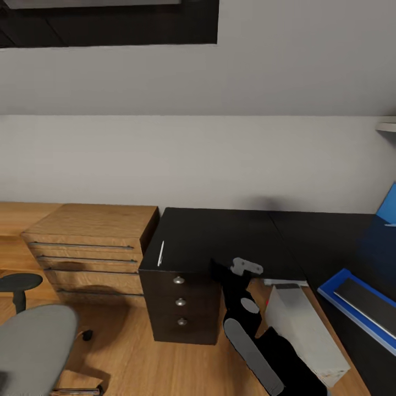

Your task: In the bedroom, organize the workspace by keeping the computer under the desk, ensuring the monitor is on the desk, placing the keyboard on the desk next to the monitor, placing the mouse on the desk next to the keyboard, moving the folder from the swivel chair onto the desk next to the mouse, stacking the notebook on top of the folder with the pen on top of the notebook, and positioning the swivel chair next to the desk.

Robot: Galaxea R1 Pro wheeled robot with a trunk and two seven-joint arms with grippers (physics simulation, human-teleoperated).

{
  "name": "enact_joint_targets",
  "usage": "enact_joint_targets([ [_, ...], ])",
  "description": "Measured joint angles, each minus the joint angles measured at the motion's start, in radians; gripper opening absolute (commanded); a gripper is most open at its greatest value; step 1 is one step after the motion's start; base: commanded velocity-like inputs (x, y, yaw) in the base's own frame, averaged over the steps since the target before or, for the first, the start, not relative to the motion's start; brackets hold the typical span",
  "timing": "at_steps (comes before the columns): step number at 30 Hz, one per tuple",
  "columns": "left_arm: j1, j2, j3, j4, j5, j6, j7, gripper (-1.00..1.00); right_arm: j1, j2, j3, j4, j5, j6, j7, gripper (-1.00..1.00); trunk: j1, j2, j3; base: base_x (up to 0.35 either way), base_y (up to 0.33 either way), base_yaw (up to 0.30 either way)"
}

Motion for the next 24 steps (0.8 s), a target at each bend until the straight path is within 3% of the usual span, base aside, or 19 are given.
enact_joint_targets([
  [1, 0.0, 0.0, 0.0, 0.0, 0.0, 0.0, 0.0, 1.0, 0.0, 0.004, 0.04, 0.0, 0.043, 0.0, -0.013, 1.0, 0.0, 0.0, 0.0, 0.0, 0.0, 0.071],
  [3, 0.0, 0.0, 0.0, 0.0, 0.0, 0.0, 0.001, 1.0, 0.0, 0.007, 0.086, 0.001, 0.091, 0.0, -0.024, 1.0, 0.0, 0.0, 0.0, 0.0, 0.0, 0.043],
  [4, 0.0, 0.0, 0.0, 0.0, 0.001, 0.0, 0.001, 1.0, 0.0, 0.011, 0.149, 0.002, 0.154, -0.001, -0.035, 1.0, 0.0, 0.0, 0.0, 0.0, 0.0, 0.023],
  [5, 0.0, 0.0, 0.0, 0.0, 0.001, 0.0, 0.001, 1.0, 0.0, 0.013, 0.17, 0.002, 0.174, -0.002, -0.04, 1.0, 0.0, 0.0, 0.0, 0.0, 0.0, 0.006],
  [6, 0.0, 0.001, 0.002, 0.001, 0.001, 0.0, 0.001, 1.0, 0.0, 0.055, 0.218, 0.016, 0.229, -0.001, -0.074, 1.0, 0.0, 0.0, 0.0, 0.0, 0.0, 0.005],
  [10, 0.0, 0.0, 0.002, 0.001, 0.002, 0.0, 0.001, 1.0, 0.0, 0.098, 0.233, 0.065, 0.251, -0.003, -0.088, 1.0, 0.0, 0.0, 0.0, 0.0, 0.0, 0.002],
  [19, 0.0, 0.001, 0.004, 0.0, 0.003, 0.0, 0.001, 1.0, 0.0, 0.11, 0.242, 0.087, 0.279, -0.007, -0.092, 1.0, 0.0, 0.0, 0.0, 0.0, 0.0, 0.007],
  [24, 0.0, 0.002, 0.005, 0.0, 0.003, 0.0, 0.001, 1.0, 0.0, 0.113, 0.243, 0.093, 0.297, -0.01, -0.092, 1.0, 0.0, 0.0, 0.0, 0.0, 0.0, 0.165],
])
